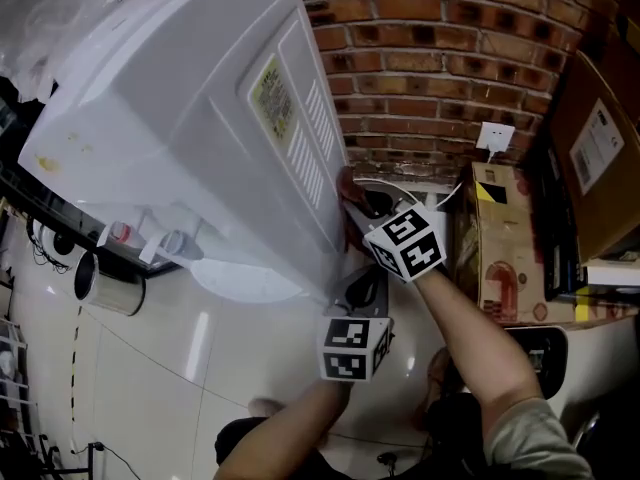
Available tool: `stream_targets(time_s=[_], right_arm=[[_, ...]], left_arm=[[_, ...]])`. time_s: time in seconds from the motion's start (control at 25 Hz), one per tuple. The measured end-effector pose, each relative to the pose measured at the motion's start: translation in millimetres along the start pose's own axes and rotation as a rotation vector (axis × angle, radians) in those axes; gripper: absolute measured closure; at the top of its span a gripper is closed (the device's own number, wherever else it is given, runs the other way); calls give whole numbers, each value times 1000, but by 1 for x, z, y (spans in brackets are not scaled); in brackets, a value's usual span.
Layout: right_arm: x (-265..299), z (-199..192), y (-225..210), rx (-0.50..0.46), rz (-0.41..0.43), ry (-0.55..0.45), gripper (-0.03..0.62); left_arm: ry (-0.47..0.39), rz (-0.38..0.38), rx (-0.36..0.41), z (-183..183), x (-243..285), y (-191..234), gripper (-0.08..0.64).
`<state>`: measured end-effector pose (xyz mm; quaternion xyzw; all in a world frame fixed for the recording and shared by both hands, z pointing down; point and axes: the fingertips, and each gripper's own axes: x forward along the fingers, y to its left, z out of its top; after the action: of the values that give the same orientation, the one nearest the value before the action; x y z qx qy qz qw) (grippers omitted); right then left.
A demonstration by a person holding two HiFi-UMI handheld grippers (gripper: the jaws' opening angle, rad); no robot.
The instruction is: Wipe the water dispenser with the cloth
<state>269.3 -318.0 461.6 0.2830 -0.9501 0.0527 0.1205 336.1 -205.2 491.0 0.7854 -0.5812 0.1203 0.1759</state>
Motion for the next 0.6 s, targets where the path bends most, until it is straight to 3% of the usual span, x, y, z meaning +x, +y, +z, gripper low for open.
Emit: stream_targets(time_s=[0.2,0.44,0.6], right_arm=[[12,-54,-1,37,1,106,523],[24,-93,-7,94,1,170,523],[33,-115,-11,151,10,206,523]], left_arm=[[61,-18,15,-34,8,-7,560],[83,-18,46,-54,16,-3,560],[92,0,16,-65,21,8,560]])
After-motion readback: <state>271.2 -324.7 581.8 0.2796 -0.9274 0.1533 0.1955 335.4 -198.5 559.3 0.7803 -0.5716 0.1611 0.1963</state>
